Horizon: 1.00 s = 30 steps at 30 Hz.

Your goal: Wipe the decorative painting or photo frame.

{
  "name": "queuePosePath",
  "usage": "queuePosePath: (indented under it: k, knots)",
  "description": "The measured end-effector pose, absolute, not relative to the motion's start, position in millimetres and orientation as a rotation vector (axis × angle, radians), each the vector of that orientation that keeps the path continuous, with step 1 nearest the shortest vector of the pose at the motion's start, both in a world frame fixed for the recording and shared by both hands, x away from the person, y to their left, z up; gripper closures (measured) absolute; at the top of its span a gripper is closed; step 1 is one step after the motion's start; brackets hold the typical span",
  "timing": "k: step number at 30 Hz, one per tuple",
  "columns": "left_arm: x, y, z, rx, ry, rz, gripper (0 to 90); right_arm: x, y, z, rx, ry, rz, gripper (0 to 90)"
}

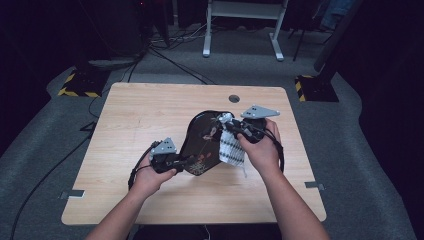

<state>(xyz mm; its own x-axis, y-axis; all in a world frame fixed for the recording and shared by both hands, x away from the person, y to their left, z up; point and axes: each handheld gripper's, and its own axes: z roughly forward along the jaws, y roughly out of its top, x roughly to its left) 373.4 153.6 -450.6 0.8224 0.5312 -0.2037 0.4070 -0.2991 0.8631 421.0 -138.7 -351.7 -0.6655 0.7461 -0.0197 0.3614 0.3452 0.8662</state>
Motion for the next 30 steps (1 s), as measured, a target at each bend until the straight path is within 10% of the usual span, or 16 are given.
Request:
queuePosePath:
  k: [30]
  knots:
    - [374, 154, -451, 1.936, 0.693, 0.143, 79.7, 408, -118, -355, 0.867, 2.277, 1.256, 77.8]
